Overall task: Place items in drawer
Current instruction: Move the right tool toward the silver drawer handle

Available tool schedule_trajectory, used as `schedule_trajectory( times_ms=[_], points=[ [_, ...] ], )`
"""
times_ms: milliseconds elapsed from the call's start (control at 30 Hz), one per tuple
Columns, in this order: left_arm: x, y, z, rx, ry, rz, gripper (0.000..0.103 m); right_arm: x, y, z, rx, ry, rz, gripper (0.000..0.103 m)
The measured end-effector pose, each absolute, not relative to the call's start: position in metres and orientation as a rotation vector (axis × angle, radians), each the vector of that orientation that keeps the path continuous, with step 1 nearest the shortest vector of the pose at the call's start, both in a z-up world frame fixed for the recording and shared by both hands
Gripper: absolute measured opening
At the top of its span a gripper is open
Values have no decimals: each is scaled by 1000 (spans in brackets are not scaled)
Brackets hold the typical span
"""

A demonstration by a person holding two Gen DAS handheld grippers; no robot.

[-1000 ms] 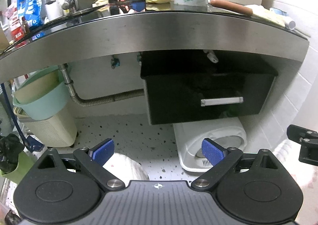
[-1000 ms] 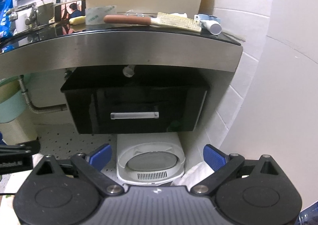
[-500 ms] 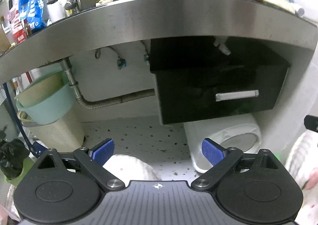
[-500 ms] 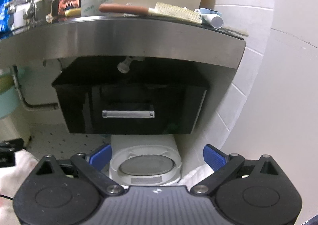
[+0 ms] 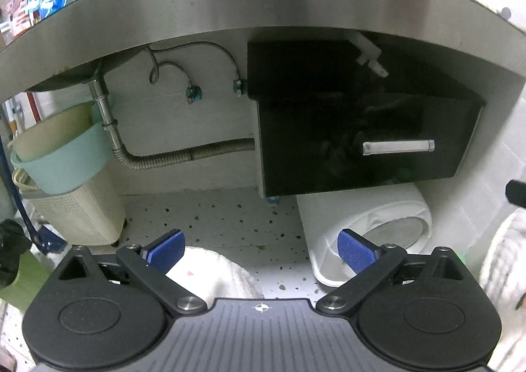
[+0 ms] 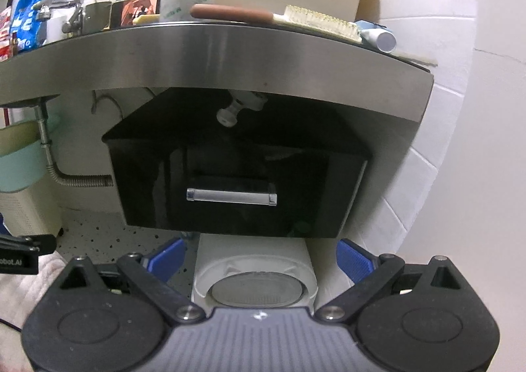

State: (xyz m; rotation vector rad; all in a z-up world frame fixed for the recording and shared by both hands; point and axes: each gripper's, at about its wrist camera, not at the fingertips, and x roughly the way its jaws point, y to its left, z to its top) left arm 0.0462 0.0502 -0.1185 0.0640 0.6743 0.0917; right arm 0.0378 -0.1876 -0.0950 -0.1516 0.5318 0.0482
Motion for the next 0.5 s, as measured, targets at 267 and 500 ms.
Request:
schedule_trajectory(
  times_ms=[267,500],
  points=[
    [46,57,-127,33,654,94,100,37,-193,-106,-115,528,99,99],
    [45,65,-131,-43,656,38,100,38,-205,-109,-38,496,193,99]
  ],
)
